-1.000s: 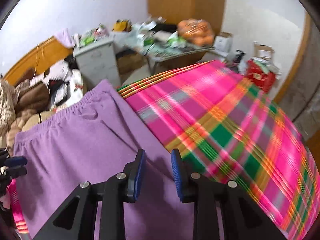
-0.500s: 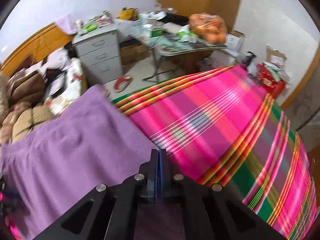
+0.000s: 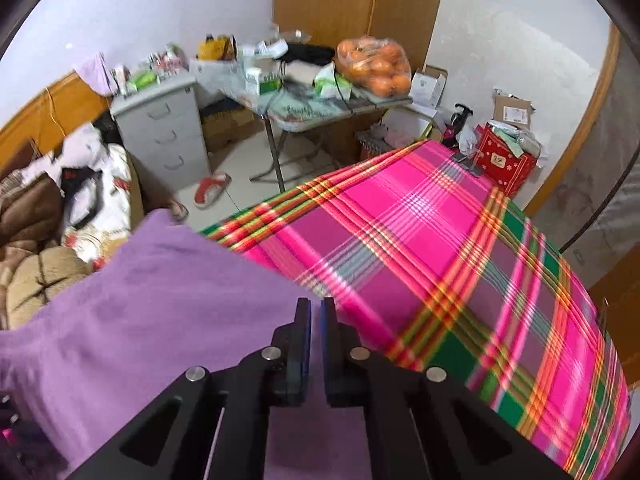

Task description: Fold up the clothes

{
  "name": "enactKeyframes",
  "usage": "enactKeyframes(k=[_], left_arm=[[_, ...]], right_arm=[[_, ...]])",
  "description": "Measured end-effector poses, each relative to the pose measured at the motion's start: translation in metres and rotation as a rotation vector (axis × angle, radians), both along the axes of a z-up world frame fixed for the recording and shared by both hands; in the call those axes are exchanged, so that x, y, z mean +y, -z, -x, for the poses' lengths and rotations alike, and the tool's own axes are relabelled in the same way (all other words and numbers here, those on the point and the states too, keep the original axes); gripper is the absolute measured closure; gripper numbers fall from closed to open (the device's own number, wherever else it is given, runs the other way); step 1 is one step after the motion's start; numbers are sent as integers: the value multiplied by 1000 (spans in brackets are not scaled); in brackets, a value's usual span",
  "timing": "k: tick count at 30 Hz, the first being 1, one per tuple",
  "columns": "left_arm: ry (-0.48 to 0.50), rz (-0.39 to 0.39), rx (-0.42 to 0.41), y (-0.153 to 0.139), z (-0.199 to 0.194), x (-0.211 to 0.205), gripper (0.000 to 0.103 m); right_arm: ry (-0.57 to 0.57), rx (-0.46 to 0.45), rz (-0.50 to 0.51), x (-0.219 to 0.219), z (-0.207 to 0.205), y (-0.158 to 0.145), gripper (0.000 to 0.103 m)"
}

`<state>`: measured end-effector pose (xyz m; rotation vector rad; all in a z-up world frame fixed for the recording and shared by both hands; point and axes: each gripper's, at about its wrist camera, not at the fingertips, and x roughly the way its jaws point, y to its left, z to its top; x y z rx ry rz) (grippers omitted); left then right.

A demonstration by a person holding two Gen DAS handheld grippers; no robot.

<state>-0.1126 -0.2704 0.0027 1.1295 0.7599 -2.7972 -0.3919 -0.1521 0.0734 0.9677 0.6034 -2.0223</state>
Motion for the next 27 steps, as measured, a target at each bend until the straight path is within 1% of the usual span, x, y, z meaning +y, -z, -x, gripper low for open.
enactKeyframes(k=[2,5,7,9,11,14,16,17,19,20,21,22,23,24,27], left_arm=[[0,-3,0,0,0,-1,88],[1,-11,2,0,-1,-2,88],[-5,-18,7,0,-2,-4,88],[-35,-18,20,-2,-10,-5,88],[-52,-10,50,-4,-23,-3,88],[-51,11,84,-9,-43,3,87],[-47,16,98,-12,-56,3,85],[-61,24,109,-15,-65,1,85],[-105,36,134,-21,-79,-7,85],[-131,36,145,-23,-86,-13,82],[-153,36,154,-25,-91,-18,78],[-176,35,163,-27,-97,-24,69],[-198,35,172,-29,-103,-30,66],[-221,34,181,-31,-108,-35,66],[-233,19,161,-24,-108,-45,65]], right_arm=[[16,2,39,25,-17,-15,94],[41,-9,83,69,-50,-30,92],[58,-25,107,102,-79,-35,92],[75,-39,137,137,-110,-37,89],[91,-48,166,169,-142,-37,81],[121,-59,207,222,-197,-32,73],[127,-59,199,246,-232,-26,68],[126,-56,188,255,-248,-22,66],[117,-29,145,270,-281,-14,64],[111,-16,126,275,-294,-11,64],[102,-8,111,279,-305,-9,64],[91,-1,97,282,-315,-7,64],[80,7,83,283,-323,-6,64],[65,15,66,283,-330,-4,63],[20,27,21,281,-346,5,62]])
